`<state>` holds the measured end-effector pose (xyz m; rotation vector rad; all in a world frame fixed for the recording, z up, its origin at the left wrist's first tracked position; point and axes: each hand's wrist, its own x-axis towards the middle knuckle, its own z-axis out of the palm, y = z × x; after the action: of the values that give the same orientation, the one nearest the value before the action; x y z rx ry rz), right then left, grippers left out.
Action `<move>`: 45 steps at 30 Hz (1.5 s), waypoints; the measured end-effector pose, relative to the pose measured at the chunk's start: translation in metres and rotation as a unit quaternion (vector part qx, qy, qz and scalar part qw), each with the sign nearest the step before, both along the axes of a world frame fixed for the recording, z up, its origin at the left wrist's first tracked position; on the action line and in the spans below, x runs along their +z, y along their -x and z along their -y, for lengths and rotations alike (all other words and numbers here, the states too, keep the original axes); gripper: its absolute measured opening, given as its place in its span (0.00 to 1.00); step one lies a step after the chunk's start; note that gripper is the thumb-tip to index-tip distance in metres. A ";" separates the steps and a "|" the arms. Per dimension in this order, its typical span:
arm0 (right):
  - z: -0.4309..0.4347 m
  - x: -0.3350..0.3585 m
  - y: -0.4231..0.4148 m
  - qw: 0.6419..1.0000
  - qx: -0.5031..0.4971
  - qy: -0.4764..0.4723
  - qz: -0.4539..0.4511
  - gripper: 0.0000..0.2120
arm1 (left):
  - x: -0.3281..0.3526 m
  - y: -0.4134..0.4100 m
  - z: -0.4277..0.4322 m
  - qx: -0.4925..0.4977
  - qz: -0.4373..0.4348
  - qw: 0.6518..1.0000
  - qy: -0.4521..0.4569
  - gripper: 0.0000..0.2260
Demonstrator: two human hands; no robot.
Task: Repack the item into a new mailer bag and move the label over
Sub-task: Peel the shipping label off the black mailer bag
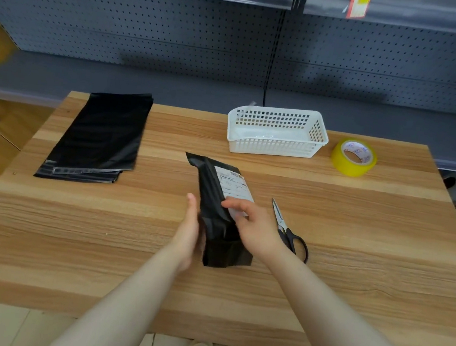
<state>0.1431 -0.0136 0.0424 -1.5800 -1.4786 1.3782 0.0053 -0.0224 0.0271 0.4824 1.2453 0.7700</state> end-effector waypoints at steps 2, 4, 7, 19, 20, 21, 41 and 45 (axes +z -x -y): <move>0.002 -0.005 0.002 0.994 0.067 -0.028 0.083 0.19 | 0.000 0.006 -0.003 0.005 0.030 0.999 0.040 0.33; 0.004 -0.007 0.003 0.985 0.108 -0.053 0.127 0.22 | -0.001 0.010 -0.004 -0.010 0.055 0.997 0.052 0.27; 0.004 -0.008 0.003 0.976 0.119 -0.078 0.167 0.22 | -0.006 0.018 -0.004 -0.019 0.053 0.996 0.076 0.17; 0.008 -0.038 0.013 0.915 0.169 -0.099 0.352 0.19 | -0.047 0.064 -0.010 -0.073 -0.119 0.986 0.089 0.17; 0.008 -0.039 0.015 0.913 0.173 -0.094 0.356 0.18 | -0.048 0.064 -0.010 -0.073 -0.131 0.985 0.084 0.16; 0.008 -0.040 0.016 0.913 0.173 -0.091 0.358 0.18 | -0.047 0.062 -0.010 -0.072 -0.143 0.984 0.080 0.15; -0.008 -0.048 0.043 0.899 0.126 -0.118 0.402 0.17 | -0.053 0.050 -0.023 -0.069 -0.216 0.974 0.016 0.20; -0.010 -0.049 0.044 0.901 0.125 -0.114 0.400 0.16 | -0.056 0.049 -0.023 -0.066 -0.220 0.973 0.010 0.22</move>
<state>0.0988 -0.0033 -0.0061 -1.9525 -2.2826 0.6136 -0.0437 0.0008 -0.0286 0.7388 1.6118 0.5508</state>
